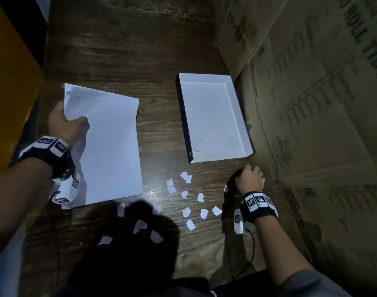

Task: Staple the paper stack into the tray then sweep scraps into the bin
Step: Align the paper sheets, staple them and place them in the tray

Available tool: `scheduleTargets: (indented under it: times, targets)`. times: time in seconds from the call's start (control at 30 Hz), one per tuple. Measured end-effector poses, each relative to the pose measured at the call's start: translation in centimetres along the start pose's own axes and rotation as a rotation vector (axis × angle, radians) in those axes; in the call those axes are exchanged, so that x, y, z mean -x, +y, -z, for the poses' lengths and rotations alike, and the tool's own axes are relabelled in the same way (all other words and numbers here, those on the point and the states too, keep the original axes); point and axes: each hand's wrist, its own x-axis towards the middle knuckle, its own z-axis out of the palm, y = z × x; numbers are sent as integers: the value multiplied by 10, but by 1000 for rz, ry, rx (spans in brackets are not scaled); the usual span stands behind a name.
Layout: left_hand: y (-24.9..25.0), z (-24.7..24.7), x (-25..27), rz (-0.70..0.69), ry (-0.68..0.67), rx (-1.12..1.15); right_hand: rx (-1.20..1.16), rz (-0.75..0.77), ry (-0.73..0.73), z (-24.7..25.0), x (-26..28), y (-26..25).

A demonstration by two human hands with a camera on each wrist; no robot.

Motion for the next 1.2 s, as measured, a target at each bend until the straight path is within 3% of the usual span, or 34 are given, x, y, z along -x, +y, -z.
scheduleTargets:
  times: [0.13,0.3,0.43,0.5,0.63,0.87,1.0,1.2]
  targets:
    - [1,1,3,14,9,-51,47,-61,-122,-20,-14,14]
    - [0,6,1,4,-2,-75,65,-90,-110,-36,-24,28]
    - [6,12,-3,-51,-51,-78,-18,-103,-132,-33,-34,32]
    - [9,16,-6,-100,-51,-86,-166,-82,-147,-26,-36,23]
    - [11,21,-5,-139,-126,-55,-709,100,-191,12,-15,-38]
    - [3,34,-4,-232,-212,-33,-1639,519,-420,98,59,-200]
    - [-2,41,-6,-284,-249,-79,-1770,701,-399,132,88,-280]
    - [-9,43,-5,-349,-221,-90,-1872,675,-269,146,111,-346]
